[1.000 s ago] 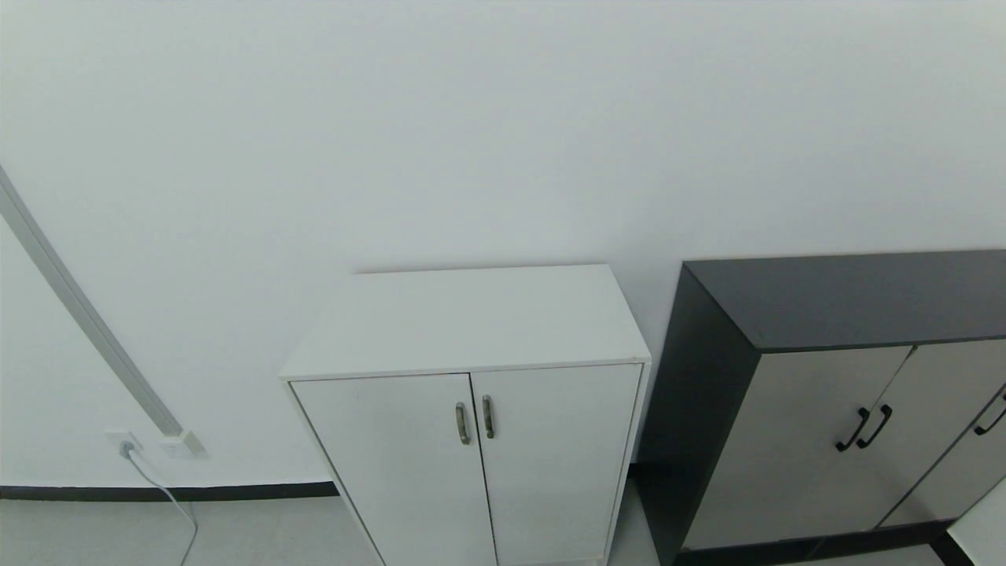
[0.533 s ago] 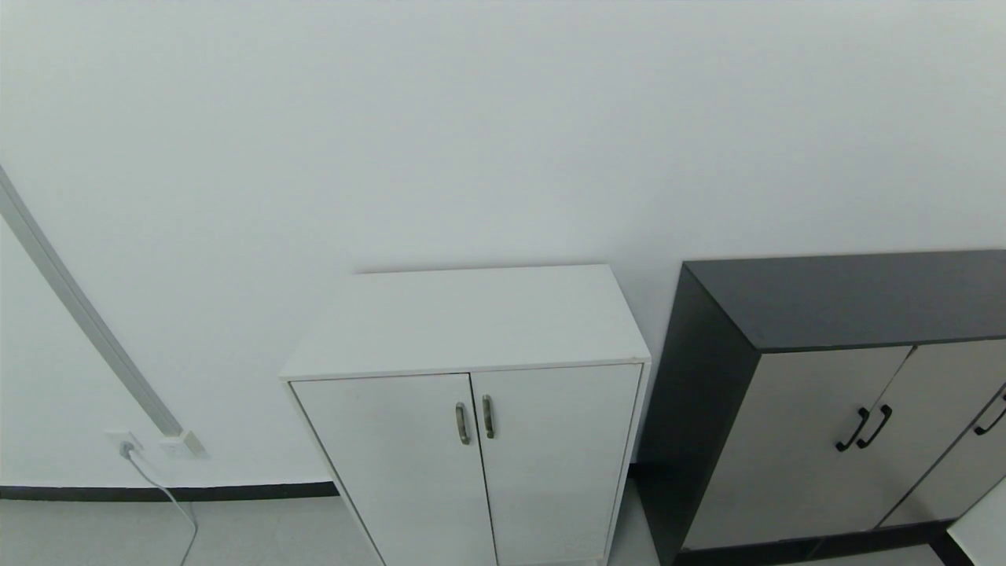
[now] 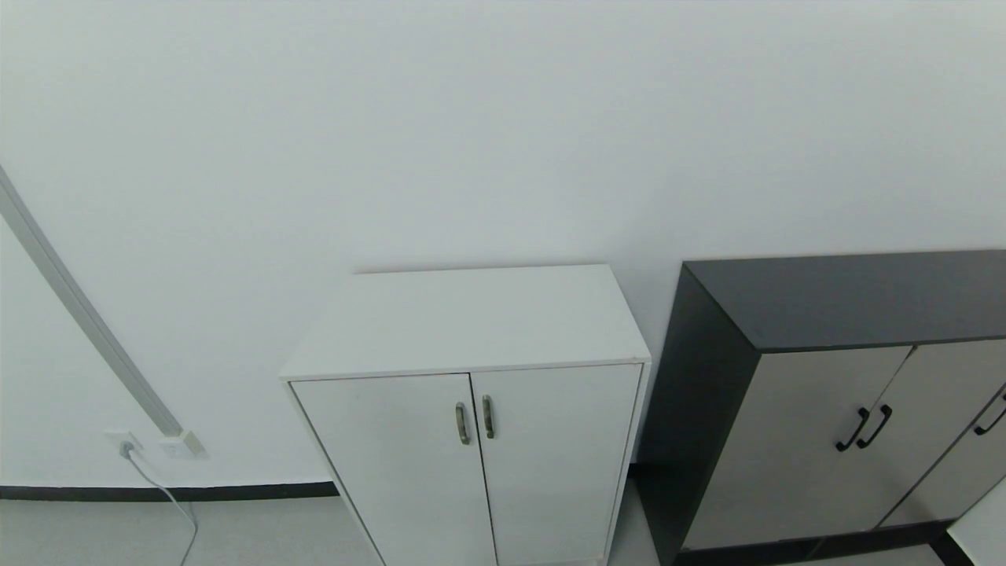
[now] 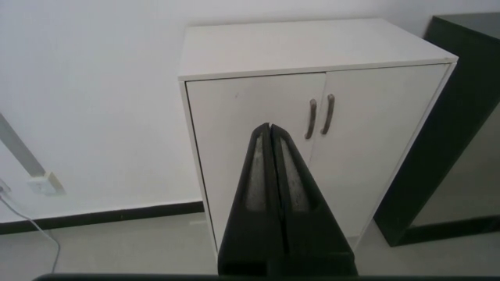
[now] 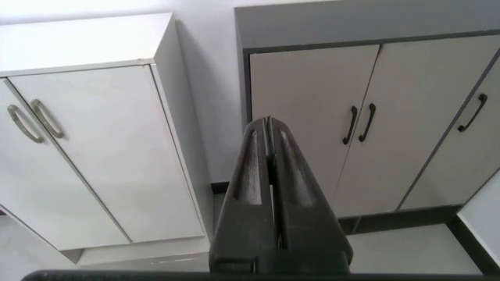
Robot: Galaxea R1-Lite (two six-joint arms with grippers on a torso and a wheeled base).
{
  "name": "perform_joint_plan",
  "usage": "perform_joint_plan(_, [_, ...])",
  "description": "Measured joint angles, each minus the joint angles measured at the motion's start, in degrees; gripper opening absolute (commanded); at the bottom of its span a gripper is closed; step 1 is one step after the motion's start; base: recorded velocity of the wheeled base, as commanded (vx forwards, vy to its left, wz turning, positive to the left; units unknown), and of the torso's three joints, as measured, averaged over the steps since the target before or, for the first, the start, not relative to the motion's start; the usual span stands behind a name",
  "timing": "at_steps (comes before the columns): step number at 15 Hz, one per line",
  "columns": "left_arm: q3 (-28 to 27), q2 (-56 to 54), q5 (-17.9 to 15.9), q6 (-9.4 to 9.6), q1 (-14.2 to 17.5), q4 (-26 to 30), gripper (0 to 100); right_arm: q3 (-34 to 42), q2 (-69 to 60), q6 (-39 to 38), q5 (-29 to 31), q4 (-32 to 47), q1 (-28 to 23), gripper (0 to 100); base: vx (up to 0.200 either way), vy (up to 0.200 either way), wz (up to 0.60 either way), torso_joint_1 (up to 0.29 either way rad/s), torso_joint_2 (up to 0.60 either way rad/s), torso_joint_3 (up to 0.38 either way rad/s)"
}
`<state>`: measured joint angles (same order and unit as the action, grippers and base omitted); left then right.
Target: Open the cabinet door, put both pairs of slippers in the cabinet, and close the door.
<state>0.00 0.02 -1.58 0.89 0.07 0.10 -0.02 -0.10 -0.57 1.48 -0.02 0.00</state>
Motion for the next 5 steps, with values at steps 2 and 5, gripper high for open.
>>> perform_joint_plan(2, [0.0,0.0,0.0,-0.02,0.0,0.0,0,0.0,0.0,0.0,0.0,0.0,0.0,0,0.000,0.000,0.00,0.000,0.00,0.000])
perform_joint_plan(5, [0.0,0.0,0.0,0.00,0.0,0.0,0,0.0,0.0,0.0,0.0,0.0,0.0,0,0.000,0.000,0.00,0.000,0.00,0.000])
